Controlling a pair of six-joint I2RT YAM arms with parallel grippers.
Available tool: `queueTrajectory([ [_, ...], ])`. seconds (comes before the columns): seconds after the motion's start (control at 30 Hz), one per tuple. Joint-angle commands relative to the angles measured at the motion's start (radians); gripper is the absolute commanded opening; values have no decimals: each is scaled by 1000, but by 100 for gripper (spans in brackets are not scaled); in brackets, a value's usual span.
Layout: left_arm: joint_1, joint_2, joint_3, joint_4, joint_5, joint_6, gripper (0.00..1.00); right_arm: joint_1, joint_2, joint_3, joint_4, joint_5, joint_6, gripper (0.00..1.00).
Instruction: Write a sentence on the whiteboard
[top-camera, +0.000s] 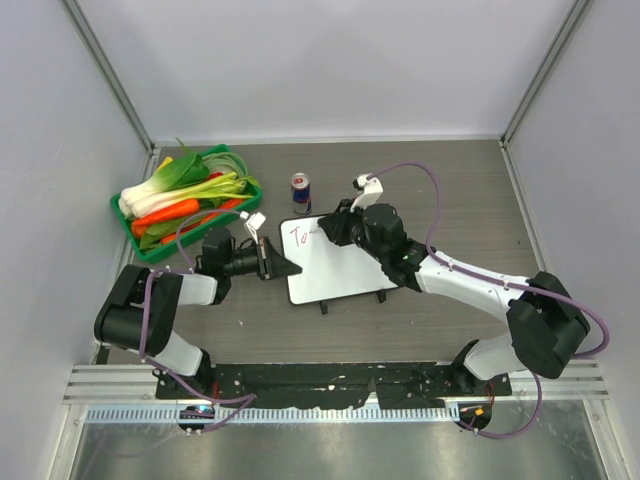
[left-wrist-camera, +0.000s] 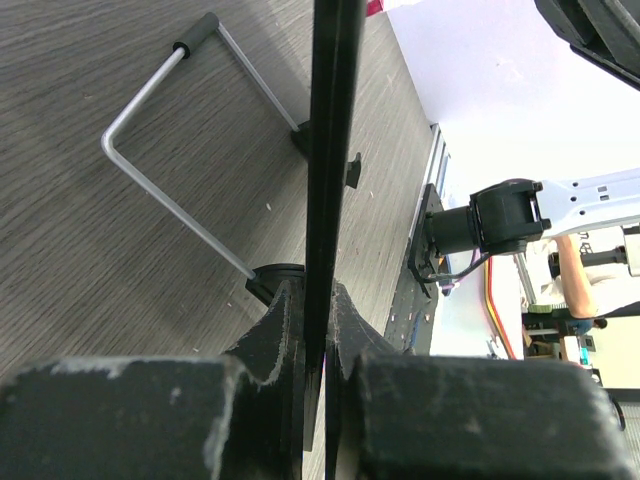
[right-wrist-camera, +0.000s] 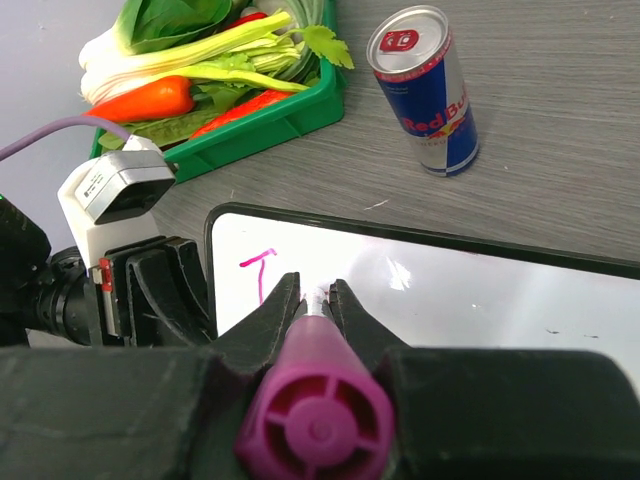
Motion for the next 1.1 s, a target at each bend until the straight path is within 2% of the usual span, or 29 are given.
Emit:
queueTrajectory([
  [0.0,2,23,9,-48,-61,32,0,-3,20,15,21,-13,-2,1],
  [0.47,4,23,9,-47,-61,32,0,-3,-10,-38,-3,-61,1,1],
  [1.07,4,25,11,-48,-59,32,0,-4,-37,-37,-25,10,-8,1],
])
